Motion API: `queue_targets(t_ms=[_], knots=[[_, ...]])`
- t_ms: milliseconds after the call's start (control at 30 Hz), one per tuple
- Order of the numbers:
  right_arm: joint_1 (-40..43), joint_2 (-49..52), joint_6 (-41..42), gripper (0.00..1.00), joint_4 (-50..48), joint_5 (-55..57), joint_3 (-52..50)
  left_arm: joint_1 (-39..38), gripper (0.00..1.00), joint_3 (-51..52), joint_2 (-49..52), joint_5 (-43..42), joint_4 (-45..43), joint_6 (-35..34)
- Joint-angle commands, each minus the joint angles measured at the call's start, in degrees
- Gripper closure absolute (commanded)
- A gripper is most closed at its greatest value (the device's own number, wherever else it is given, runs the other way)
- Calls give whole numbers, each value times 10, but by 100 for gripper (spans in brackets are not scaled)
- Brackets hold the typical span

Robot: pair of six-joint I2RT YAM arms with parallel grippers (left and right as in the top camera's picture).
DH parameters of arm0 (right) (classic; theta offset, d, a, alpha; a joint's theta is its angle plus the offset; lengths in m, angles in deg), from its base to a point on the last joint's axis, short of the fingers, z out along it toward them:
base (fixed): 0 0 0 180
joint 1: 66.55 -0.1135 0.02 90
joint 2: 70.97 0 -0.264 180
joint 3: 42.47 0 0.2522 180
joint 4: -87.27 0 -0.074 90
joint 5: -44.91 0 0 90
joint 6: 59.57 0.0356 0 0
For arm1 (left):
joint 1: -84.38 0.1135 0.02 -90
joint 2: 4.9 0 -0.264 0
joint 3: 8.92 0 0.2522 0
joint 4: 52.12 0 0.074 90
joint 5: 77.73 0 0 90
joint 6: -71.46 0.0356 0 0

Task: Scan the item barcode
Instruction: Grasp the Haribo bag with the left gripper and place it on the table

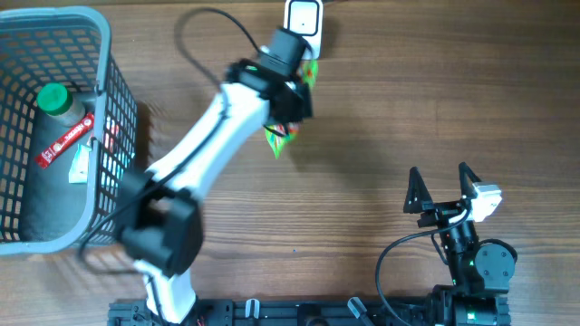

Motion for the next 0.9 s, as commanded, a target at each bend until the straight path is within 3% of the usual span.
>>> queue_targets(t_ms=[0,67,100,167,200,233,400,467,500,533,600,700,800,867], knots=[[-2,-1,-8,0,-2,4,-1,-46,96,-6,104,14,8,5],[-2,-1,-8,1,-2,3,-1,-68,96,-6,131,17,8,5],[-2,-1,-7,0,-2,3,-1,-79,91,-6,133,28,8,5],[-2,-1,-8,0,-2,3,-1,-94,43,-7,119,64,12,16],[-2,-1,-7,0,-2,3,-1,-96,11,-13,107,79,26,16],[-2,-1,-8,0,-2,3,-1,-97,0,-26,90,87,46,19],[-2,-1,-8,0,-2,3,-1,-77,0,-150,-54,91,137,92],[-2,-1,-8,0,-2,4,-1,-71,0,-177,-125,91,148,170],[-2,-1,-8,0,-2,4,-1,-68,0,-178,-186,116,148,256],[-2,-1,-8,0,-2,4,-1,-58,0,-178,-227,170,146,264],[-2,-1,-8,0,-2,3,-1,8,0,-178,-311,256,131,206],[-2,-1,-8,0,-2,3,-1,235,0,-177,-386,260,132,79],[-2,-1,-8,0,-2,4,-1,471,0,-174,-365,184,184,-20],[-2,-1,-7,1,-2,3,-1,554,0,-166,-333,115,197,-24]])
